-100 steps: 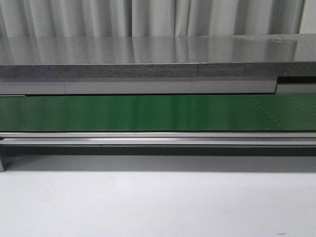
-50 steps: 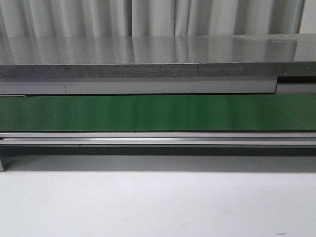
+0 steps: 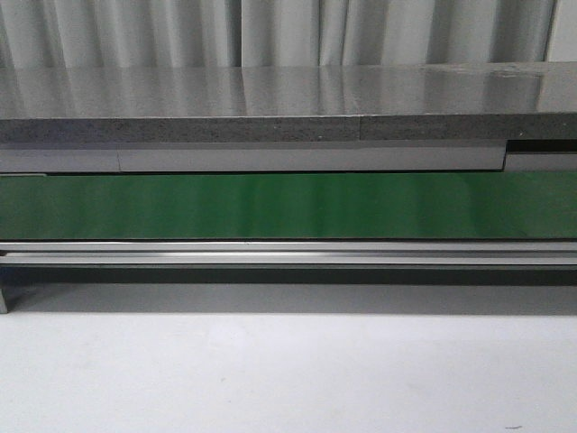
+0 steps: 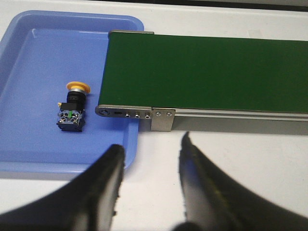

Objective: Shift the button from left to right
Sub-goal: 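Lower the left gripper over the yellow button in the blue tray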

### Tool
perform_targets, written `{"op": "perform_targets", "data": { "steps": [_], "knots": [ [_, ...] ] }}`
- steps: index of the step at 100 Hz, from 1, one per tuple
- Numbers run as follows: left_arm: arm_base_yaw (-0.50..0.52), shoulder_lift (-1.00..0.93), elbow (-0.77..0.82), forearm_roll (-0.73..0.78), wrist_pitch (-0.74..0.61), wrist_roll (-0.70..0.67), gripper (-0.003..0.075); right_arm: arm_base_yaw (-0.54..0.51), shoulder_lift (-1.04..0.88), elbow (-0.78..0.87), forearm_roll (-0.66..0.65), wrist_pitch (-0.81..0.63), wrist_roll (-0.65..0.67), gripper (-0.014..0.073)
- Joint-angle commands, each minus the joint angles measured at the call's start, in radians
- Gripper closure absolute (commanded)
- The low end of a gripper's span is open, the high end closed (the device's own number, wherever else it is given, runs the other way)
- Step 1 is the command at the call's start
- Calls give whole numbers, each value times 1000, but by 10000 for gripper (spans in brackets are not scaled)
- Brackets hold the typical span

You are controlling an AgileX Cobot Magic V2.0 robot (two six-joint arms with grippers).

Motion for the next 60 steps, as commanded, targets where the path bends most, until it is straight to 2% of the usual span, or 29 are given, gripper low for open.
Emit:
{"op": "perform_targets", "data": {
  "steps": [1, 5, 12, 44, 60],
  "knots": [
    [-6, 12, -32, -7, -51, -10, 162, 0, -15, 0, -10, -74, 0, 662],
    [-6, 12, -32, -7, -51, -10, 85, 0, -15, 0, -10, -74, 0, 662],
    [-6, 12, -32, -7, -51, -10, 17, 0, -15, 0, -10, -74, 0, 662],
    [-6, 17, -36, -22, -56, -10, 15, 0, -15, 0, -10, -74, 0, 662],
    [-4, 88, -85, 3, -21, -10, 15, 0, -15, 0, -10, -74, 0, 662]
  ]
}}
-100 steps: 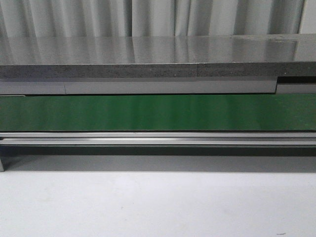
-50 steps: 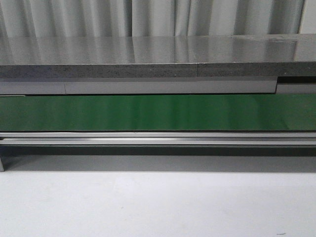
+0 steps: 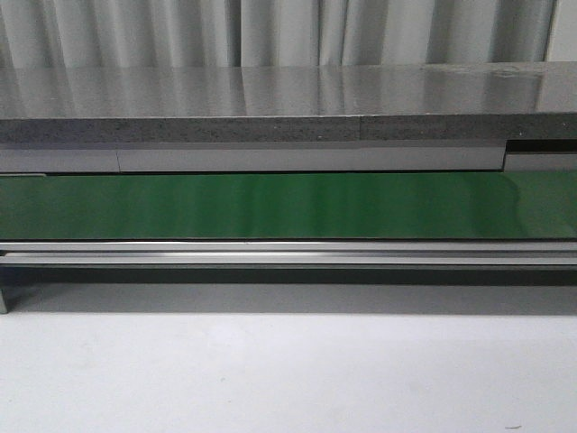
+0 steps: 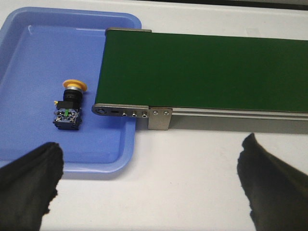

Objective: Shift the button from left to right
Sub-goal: 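Lower the left gripper over the yellow button in the blue tray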

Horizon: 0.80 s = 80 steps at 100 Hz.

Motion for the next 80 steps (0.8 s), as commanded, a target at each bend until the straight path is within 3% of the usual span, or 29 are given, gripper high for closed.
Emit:
{"op": "perform_targets", "data": {
  "steps": [1, 17, 39, 62, 80],
  "knots": [
    [-4, 49, -61, 13, -37, -10, 15, 0, -15, 0, -10, -74, 0, 662],
    [26, 190, -142, 78, 10, -44, 20, 0, -15, 0, -10, -74, 0, 662],
    [169, 399, -243, 86, -30, -32, 36, 0, -15, 0, -10, -74, 0, 662],
    [334, 635, -338, 58, -30, 63, 36, 0, -15, 0, -10, -74, 0, 662],
    [385, 808, -407, 49, -52, 106, 36, 0, -15, 0, -10, -74, 0, 662]
  ]
}}
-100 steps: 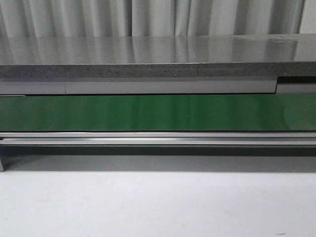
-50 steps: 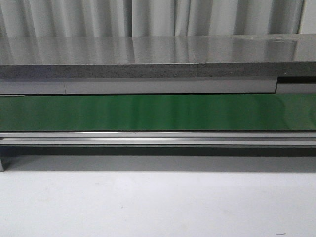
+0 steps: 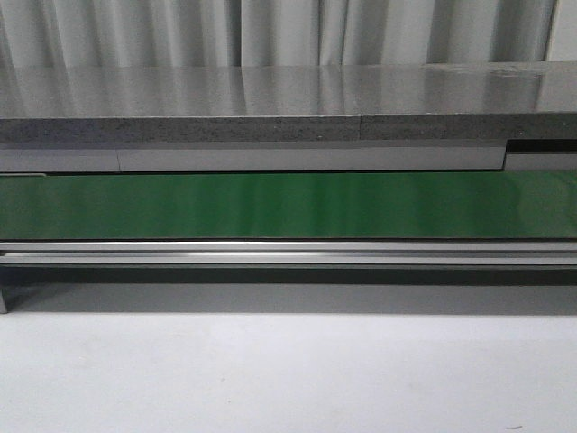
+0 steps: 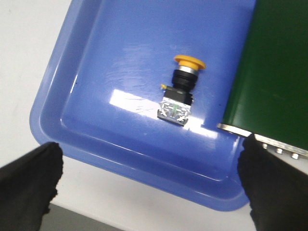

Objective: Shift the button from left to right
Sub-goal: 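Lower the left gripper over the yellow button in the blue tray, then close the left gripper on the button's black base and lift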

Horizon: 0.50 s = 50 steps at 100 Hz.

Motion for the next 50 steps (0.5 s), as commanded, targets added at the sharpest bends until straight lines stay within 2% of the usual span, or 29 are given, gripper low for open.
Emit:
{"op": "perform_targets", "data": {
  "steps": [1, 50],
  "knots": [
    [17, 47, -60, -13, -60, 16, 36, 0, -15, 0, -10, -74, 0, 662],
    [17, 346, -177, -44, -90, 43, 36, 0, -15, 0, -10, -74, 0, 662]
  ]
}}
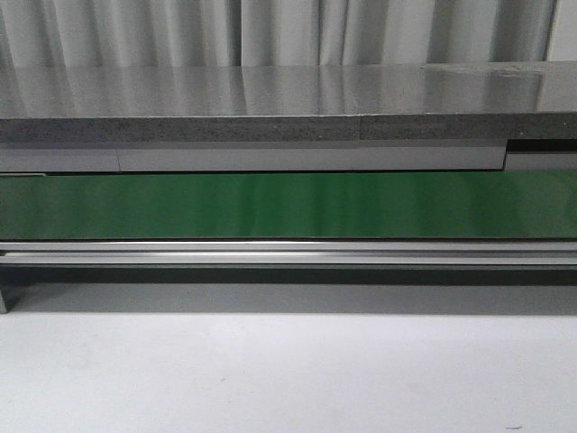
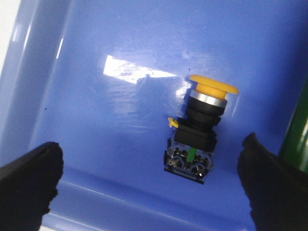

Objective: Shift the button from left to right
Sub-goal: 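Close the left gripper on the button's black base and lift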

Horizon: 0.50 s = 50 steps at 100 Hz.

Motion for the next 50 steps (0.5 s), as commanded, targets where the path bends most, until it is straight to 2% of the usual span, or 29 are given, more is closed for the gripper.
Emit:
{"op": "perform_targets", "data": {
  "steps": [1, 19, 50],
  "knots": [
    [4, -11, -35, -20, -39, 11, 36, 0, -15, 0, -10, -74, 0, 662],
    [4, 26, -35, -72, -61, 52, 36, 0, -15, 0, -10, -74, 0, 662],
    [4, 80, -35, -74, -72, 54, 36, 0, -15, 0, -10, -74, 0, 662]
  ]
}}
